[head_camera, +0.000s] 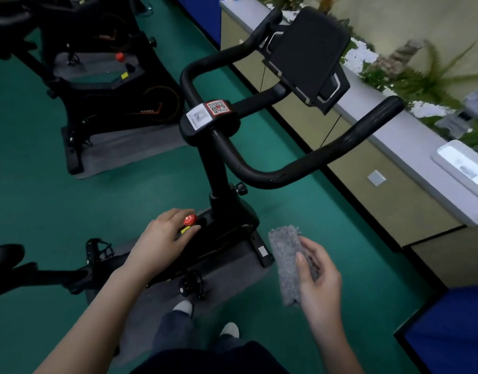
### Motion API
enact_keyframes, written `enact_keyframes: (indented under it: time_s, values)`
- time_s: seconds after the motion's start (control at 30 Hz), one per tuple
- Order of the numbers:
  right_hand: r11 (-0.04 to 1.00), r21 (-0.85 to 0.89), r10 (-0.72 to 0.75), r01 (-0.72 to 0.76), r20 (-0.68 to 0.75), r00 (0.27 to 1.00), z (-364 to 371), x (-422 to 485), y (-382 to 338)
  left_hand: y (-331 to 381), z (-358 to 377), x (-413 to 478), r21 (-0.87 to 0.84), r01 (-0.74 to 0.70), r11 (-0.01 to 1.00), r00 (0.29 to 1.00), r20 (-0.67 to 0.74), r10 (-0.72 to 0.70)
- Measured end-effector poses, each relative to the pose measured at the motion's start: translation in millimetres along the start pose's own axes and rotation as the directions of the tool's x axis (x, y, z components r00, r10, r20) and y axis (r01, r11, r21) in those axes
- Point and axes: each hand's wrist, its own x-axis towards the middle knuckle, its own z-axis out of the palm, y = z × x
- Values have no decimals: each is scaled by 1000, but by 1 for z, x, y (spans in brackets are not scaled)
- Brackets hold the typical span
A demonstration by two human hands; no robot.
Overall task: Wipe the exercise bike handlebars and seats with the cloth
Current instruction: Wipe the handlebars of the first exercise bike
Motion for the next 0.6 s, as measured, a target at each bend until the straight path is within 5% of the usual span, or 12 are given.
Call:
enact_keyframes:
  time_s: [0.37,0.6]
  values:
    - [998,64,36,-22,-219,975,73,-5,-43,-37,-52,68,-37,-227,973,972,54,229]
    - [998,56,-18,37,-304,953,157,-6,-87,-56,-91,113,-86,-488,869,869,48,493]
